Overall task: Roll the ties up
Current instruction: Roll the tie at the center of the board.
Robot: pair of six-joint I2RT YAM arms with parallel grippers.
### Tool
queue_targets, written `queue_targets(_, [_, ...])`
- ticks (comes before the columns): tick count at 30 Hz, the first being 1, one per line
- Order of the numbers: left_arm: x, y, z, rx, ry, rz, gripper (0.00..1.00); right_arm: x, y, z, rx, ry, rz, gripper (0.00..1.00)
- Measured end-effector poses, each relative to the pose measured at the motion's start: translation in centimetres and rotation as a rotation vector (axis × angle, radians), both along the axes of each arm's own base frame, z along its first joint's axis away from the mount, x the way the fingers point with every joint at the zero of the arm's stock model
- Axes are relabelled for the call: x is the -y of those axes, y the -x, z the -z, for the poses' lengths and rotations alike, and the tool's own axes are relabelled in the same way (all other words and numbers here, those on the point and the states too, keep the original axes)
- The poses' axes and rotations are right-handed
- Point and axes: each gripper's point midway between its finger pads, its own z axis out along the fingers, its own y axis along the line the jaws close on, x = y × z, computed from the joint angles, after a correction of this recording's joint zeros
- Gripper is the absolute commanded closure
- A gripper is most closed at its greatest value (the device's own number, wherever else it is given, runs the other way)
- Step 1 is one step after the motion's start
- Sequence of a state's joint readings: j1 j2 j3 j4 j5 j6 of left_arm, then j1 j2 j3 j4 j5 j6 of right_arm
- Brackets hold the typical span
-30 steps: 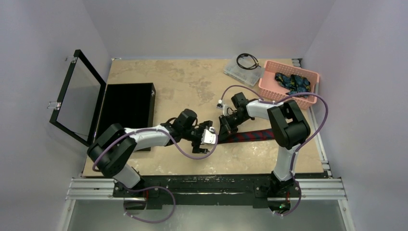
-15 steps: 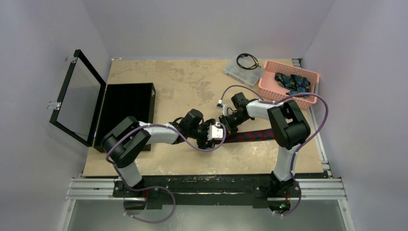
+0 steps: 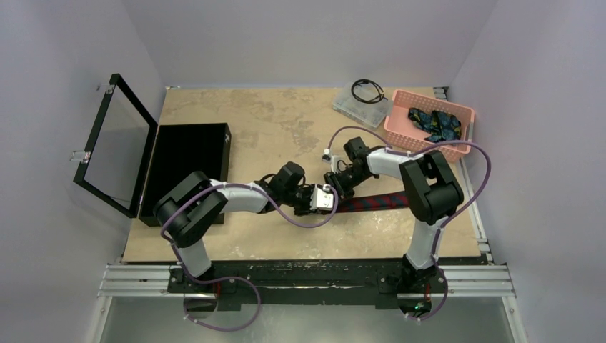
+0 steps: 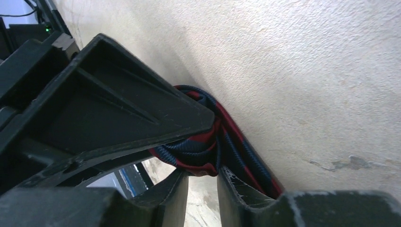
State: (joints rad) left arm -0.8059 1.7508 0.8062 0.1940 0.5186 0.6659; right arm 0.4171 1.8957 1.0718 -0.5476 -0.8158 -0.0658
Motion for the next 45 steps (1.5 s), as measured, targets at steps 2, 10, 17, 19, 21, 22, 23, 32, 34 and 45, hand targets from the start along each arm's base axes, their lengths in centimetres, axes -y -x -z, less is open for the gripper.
queue_targets(2, [0.0, 0.0, 0.0, 0.000, 0.000, -0.001, 0.66, 0.0, 0.2, -0.4, -0.005, -0.006, -0.004, 0.58])
queue_targets(10, [0.1, -0.3, 0.1, -0.020, -0.003, -0.035, 0.65, 0.2, -0.4, -2.9, 0.015, -0.066, 0.025, 0.73])
queue_targets(17, [0.1, -0.3, 0.1, -0.051, 0.000, -0.072, 0.66, 0.3, -0.6, -2.7, 0.002, -0.073, 0.034, 0.66])
queue_targets(19, [0.1, -0.3, 0.1, -0.063, 0.002, -0.085, 0.67, 0.3, -0.7, -2.3, -0.012, -0.067, 0.035, 0.57])
queue_targets(21, [0.1, -0.2, 0.1, -0.077, 0.004, -0.099, 0.68, 0.3, -0.8, -2.2, -0.017, -0.063, 0.036, 0.55])
queue_targets(22, [0.1, -0.2, 0.1, -0.083, 0.005, -0.106, 0.68, 0.5, -0.8, -2.3, -0.019, -0.062, 0.039, 0.54])
queue_targets(23, [0.1, -0.3, 0.1, -0.090, 0.006, -0.116, 0.67, 0.6, -0.9, -2.3, -0.021, -0.063, 0.044, 0.54])
queue_targets(32, [0.1, -0.5, 0.0, -0.126, 0.015, -0.174, 0.66, 2.1, -2.0, -2.7, -0.049, -0.086, 0.117, 0.55])
queue_targets(34, [0.1, -0.5, 0.1, -0.132, 0.017, -0.181, 0.66, 1.7, -1.8, -2.9, -0.059, -0.108, 0.111, 0.56])
queue_targets(45, [0.5, -0.7, 0.1, -0.149, 0.026, -0.200, 0.65, 0.6, -1.2, -2.0, -0.104, -0.143, 0.086, 0.86])
